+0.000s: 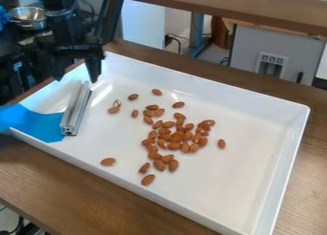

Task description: Sweep into pile

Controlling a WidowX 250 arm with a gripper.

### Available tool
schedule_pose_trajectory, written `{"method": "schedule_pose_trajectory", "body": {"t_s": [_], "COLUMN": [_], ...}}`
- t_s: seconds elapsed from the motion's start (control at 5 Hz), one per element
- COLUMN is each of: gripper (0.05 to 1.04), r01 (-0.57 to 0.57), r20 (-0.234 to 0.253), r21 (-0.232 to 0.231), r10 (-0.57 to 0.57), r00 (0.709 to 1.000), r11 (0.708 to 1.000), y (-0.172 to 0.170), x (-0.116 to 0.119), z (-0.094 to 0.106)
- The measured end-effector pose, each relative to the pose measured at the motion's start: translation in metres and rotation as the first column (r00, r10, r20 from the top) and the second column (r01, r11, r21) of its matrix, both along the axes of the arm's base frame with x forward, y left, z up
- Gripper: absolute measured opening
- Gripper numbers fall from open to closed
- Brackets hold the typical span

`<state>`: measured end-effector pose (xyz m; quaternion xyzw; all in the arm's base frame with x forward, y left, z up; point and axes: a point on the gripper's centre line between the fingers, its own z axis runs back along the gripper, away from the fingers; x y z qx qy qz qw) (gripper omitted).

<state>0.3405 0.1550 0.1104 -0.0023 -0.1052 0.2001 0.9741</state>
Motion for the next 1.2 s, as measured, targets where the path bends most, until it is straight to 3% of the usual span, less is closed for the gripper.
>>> {"method": "schedule_pose_trajectory", "body": {"t_s": [0.6,1.0,1.2], "gripper": [1.001,0.95,0.651], "r01": [-0.035,-0.052,-0.058], "r20": [0.063,0.054,0.056], "r21": [-0.113,-0.071,-0.046], "r10": [0.042,0.056,0.06], "r00": [0.997,0.997,0.997], "r11": [0.993,0.996,0.997], "y": [0.006,0.004,-0.004], "x": [-0.014,-0.018,-0.014], "z": [-0.025,-0.039,-0.042]}}
